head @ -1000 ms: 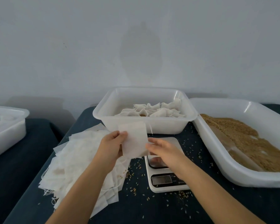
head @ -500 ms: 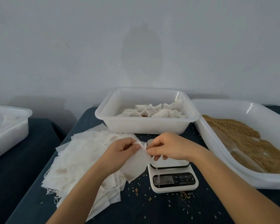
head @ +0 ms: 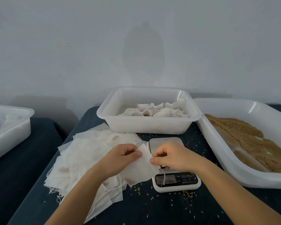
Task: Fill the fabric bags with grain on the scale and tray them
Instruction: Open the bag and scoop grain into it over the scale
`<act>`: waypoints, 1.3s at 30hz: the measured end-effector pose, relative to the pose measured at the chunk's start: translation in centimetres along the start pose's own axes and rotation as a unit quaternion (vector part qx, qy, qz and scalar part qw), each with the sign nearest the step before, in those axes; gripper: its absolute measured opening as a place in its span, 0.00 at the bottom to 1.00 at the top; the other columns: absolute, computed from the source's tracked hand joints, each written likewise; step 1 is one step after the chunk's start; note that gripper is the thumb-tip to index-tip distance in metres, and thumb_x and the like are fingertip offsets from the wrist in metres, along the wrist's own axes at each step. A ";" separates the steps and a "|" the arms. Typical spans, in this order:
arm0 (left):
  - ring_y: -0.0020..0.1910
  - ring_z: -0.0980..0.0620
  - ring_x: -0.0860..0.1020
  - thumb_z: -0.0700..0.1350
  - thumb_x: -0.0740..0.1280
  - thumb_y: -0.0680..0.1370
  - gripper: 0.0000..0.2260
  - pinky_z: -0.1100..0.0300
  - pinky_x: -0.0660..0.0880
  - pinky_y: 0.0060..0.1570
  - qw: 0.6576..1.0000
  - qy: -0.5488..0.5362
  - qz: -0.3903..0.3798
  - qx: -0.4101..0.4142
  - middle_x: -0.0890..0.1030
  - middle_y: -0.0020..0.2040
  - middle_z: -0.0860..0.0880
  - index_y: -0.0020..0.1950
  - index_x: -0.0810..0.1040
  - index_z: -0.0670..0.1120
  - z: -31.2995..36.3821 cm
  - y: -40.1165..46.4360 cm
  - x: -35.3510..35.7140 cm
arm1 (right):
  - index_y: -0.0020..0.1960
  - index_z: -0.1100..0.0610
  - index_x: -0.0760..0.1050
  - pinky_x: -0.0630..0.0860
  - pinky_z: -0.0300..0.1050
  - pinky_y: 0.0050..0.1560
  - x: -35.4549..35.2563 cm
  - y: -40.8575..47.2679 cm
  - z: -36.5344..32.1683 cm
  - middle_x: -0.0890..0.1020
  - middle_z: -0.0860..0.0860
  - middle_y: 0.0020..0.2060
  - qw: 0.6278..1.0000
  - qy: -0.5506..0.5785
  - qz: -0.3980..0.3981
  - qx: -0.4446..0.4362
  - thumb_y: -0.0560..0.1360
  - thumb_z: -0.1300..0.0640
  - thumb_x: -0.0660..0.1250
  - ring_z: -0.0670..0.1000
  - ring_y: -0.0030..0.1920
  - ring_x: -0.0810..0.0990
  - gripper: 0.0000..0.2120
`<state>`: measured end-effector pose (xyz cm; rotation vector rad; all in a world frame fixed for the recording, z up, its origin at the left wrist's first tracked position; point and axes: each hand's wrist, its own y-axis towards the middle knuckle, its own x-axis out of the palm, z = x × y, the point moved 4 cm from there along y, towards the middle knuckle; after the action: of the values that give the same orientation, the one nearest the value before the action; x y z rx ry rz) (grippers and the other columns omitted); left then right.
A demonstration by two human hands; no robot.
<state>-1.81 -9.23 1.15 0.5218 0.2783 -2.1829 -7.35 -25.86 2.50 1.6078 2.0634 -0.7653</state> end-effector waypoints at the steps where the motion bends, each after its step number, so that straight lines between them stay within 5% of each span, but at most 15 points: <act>1: 0.29 0.60 0.68 0.48 0.66 0.77 0.11 0.71 0.65 0.30 0.999 0.015 0.025 0.018 0.71 0.29 0.59 0.34 0.74 0.56 0.3 0.0 0.0 | 0.42 0.54 0.83 0.75 0.34 0.37 0.0 0.0 0.1 0.80 0.47 0.33 1.000 0.013 0.011 0.002 0.75 0.52 0.69 0.40 0.33 0.76 0.07; 4: 0.45 0.63 0.72 0.44 0.70 0.74 0.12 0.73 0.68 0.47 0.952 0.167 0.185 0.175 0.73 0.45 0.63 0.51 0.74 0.60 2.0 -1.0 0.2 | 0.37 0.55 0.81 0.71 0.32 0.32 0.3 0.1 0.5 0.79 0.46 0.29 0.994 0.097 0.041 0.024 0.72 0.52 0.73 0.40 0.29 0.74 0.08; 8: 0.50 0.59 0.71 0.39 0.65 0.74 0.09 0.69 0.69 0.49 0.886 0.257 0.138 0.361 0.72 0.54 0.57 0.50 0.81 0.49 3.1 -2.4 2.3 | 0.30 0.51 0.77 0.70 0.34 0.32 0.8 0.0 1.1 0.74 0.44 0.24 0.986 0.159 0.041 0.015 0.69 0.54 0.76 0.42 0.27 0.72 0.12; 14: 0.51 0.55 0.73 0.40 0.70 0.72 0.10 0.57 0.74 0.49 0.872 0.344 0.075 0.341 0.78 0.55 0.51 0.53 0.81 0.48 3.0 -2.2 2.1 | 0.26 0.48 0.73 0.67 0.34 0.31 1.0 -0.4 1.1 0.71 0.44 0.25 0.987 0.158 0.026 -0.006 0.66 0.51 0.78 0.43 0.27 0.68 0.17; 20: 0.49 0.55 0.71 0.51 0.70 0.72 0.11 0.62 0.70 0.48 0.852 0.416 0.029 0.318 0.74 0.54 0.53 0.54 0.77 0.52 3.4 -2.0 2.1 | 0.32 0.51 0.73 0.67 0.35 0.31 1.2 -0.8 1.1 0.71 0.46 0.27 0.989 0.138 0.035 -0.038 0.68 0.49 0.76 0.43 0.28 0.68 0.14; 24: 0.51 0.54 0.68 0.50 0.68 0.75 0.08 0.64 0.66 0.49 0.870 0.402 0.026 0.284 0.71 0.56 0.51 0.50 0.77 0.47 3.2 -1.8 2.1 | 0.30 0.49 0.71 0.64 0.33 0.29 1.3 -1.2 1.3 0.69 0.46 0.26 0.985 0.157 0.067 -0.024 0.67 0.40 0.71 0.44 0.27 0.65 0.16; 28: 0.50 0.56 0.72 0.46 0.70 0.74 0.05 0.67 0.69 0.46 0.889 0.354 0.033 0.289 0.71 0.58 0.50 0.46 0.77 0.47 3.4 -2.8 2.2 | 0.31 0.50 0.75 0.69 0.35 0.30 1.2 -1.7 1.5 0.75 0.43 0.27 0.976 0.149 0.157 -0.019 0.74 0.48 0.70 0.44 0.27 0.72 0.14; 33: 0.50 0.58 0.74 0.59 0.67 0.70 0.15 0.67 0.72 0.46 0.915 0.309 0.091 0.244 0.71 0.60 0.51 0.44 0.78 0.49 3.0 -3.5 3.1 | 0.34 0.54 0.74 0.78 0.47 0.37 1.8 -2.3 1.3 0.82 0.45 0.40 0.952 0.127 0.273 -0.051 0.74 0.57 0.70 0.51 0.35 0.81 0.11; 39: 0.46 0.57 0.78 0.46 0.72 0.72 0.07 0.62 0.77 0.43 0.926 0.289 0.116 0.212 0.73 0.57 0.49 0.39 0.78 0.44 2.8 -3.1 3.5 | 0.36 0.47 0.70 0.79 0.46 0.37 2.5 -2.3 1.3 0.81 0.49 0.38 0.967 0.078 0.237 -0.043 0.71 0.55 0.70 0.50 0.35 0.80 0.10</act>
<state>-6.96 -10.80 2.07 1.3762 0.0422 -1.8122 -10.17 -25.26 0.37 2.0524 1.6698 -0.3847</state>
